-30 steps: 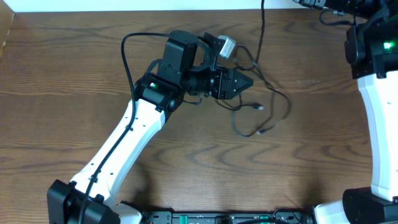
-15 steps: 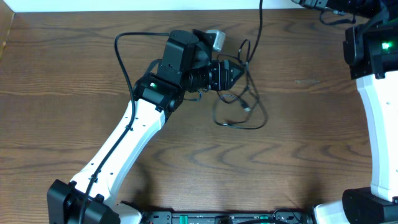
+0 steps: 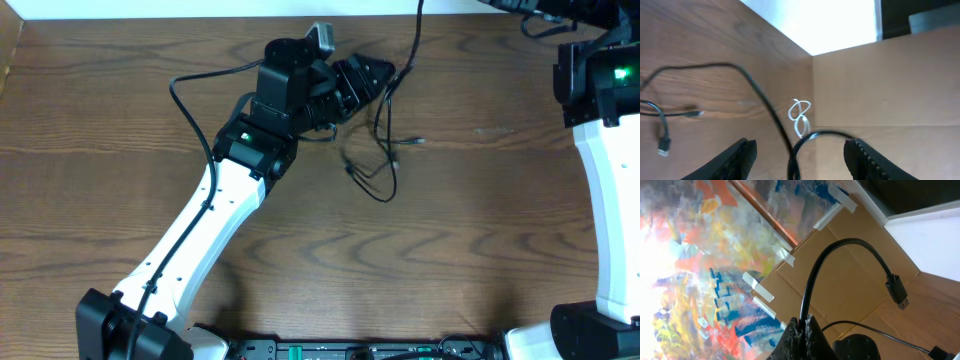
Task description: Untangle cables
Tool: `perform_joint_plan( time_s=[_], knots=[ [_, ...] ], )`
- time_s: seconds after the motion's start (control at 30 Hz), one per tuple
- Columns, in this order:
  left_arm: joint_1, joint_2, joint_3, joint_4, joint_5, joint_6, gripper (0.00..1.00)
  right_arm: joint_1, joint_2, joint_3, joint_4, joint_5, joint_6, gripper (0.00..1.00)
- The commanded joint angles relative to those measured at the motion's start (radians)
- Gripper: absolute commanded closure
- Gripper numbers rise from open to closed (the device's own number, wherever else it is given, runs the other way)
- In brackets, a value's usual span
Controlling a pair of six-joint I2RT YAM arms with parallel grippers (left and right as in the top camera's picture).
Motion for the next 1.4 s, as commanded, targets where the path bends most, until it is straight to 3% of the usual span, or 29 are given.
perform_joint_plan(
  time_s=[0.0,0.23,0.47,0.67,0.83,1.03,1.27,1.37],
  knots=[
    [0.001,0.0,0.009,0.01,-0.012,-0.134,0.38,0.006,-0.021,0.019,0.041,0.0,0.064,0.99],
    [0.001,0.019,0.009,0.012,0.008,-0.177,0.37,0.006,-0.021,0.019,0.166,0.005,0.145,0.99],
    [0.0,0.052,0.009,0.148,0.176,-0.32,0.35,0.006,-0.021,0.019,0.188,0.005,0.15,0.99],
    [0.0,0.054,0.009,0.167,0.28,-0.418,0.35,0.006,-0.021,0.019,0.188,0.013,0.143,0.99],
    [0.017,0.054,0.009,0.127,0.279,-0.326,0.42,0.004,-0.021,0.019,0.188,0.012,0.127,0.99],
    [0.074,0.054,0.009,0.003,0.257,-0.198,0.43,0.002,-0.021,0.019,0.187,0.012,0.112,0.99],
    [0.092,0.054,0.009,-0.045,0.265,-0.191,0.42,0.002,-0.021,0.019,0.188,0.012,0.113,0.99],
    [0.071,0.055,0.009,-0.044,0.266,-0.209,0.37,0.003,-0.021,0.019,0.188,0.013,0.113,0.99]
  ],
)
